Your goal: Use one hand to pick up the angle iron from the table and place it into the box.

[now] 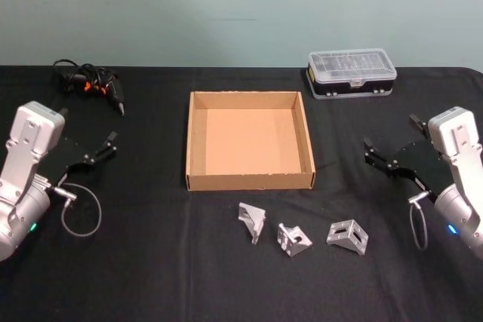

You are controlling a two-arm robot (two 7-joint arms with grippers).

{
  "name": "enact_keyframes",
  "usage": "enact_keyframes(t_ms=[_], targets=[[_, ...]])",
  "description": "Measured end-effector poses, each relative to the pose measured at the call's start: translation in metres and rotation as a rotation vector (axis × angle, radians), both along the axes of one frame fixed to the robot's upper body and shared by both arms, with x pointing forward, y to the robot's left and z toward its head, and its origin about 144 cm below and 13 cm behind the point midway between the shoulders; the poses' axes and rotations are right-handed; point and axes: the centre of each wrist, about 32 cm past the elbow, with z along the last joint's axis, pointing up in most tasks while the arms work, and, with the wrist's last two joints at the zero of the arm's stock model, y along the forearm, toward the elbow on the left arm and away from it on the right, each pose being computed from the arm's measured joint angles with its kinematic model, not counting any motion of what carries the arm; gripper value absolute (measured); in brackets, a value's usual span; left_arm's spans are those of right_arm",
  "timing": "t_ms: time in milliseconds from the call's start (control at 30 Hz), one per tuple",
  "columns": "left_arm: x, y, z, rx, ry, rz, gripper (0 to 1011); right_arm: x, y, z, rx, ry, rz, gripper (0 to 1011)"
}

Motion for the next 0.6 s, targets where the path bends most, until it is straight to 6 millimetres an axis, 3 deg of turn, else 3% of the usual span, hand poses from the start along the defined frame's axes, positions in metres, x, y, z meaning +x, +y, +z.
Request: enact_keyframes(t_ms=[267,433,600], targets=[[0.000,0.000,0.000,0.000,0.000,0.000,1000,0.000,-0.002,0.000,0.001,-0.001,0.002,1000],[0.000,0.000,0.000,0.000,0.000,0.000,1000,0.004,-0.016,0.007,0.022,-0.009,0.022,1000],[0.000,0.000,0.000,0.000,0.000,0.000,1000,0.002,-0.041,0.027,0.033,0.005,0.107,1000]])
